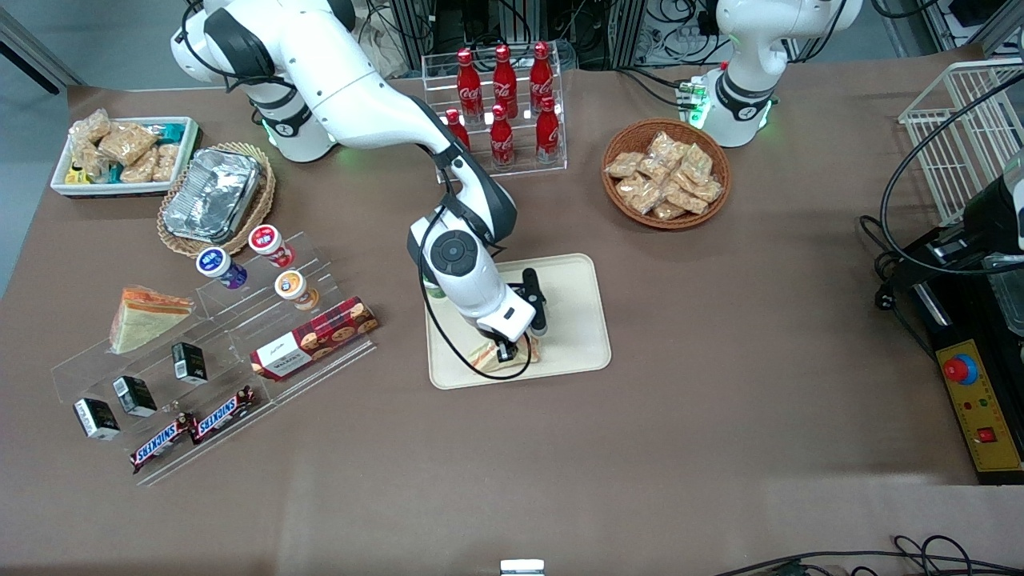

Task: Place sandwich on tray

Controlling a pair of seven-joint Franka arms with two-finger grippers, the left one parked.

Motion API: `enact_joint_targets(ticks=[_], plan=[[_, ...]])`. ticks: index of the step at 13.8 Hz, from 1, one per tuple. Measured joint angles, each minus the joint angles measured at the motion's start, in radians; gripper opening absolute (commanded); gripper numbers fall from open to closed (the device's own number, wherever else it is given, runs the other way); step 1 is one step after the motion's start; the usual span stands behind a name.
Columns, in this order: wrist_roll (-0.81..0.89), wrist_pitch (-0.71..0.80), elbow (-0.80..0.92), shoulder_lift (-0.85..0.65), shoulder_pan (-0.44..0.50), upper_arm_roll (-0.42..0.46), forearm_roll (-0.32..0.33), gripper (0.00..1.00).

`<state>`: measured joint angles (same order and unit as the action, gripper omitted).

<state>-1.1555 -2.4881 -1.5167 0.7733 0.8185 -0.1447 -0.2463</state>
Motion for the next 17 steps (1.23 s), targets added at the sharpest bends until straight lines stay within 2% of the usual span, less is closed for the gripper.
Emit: enact_joint_targets(ticks=[1,2,4,10,14,17], plan=[[0.0,-0.003,0.0,0.001,0.0,0.0,-0.002,0.96],[0.002,-0.008,0.0,0.001,-0.001,0.0,-0.02,0.99],[-0.001,-0.015,0.0,0.005,-0.006,-0.001,-0.09,0.99],[0.0,-0.021,0.007,0.008,-0.015,-0.001,-0.125,0.99],[0.007,-0.007,0.014,-0.005,-0.012,-0.001,-0.248,0.99],[0.112,0.094,0.015,-0.052,-0.011,-0.034,-0.251,0.99]])
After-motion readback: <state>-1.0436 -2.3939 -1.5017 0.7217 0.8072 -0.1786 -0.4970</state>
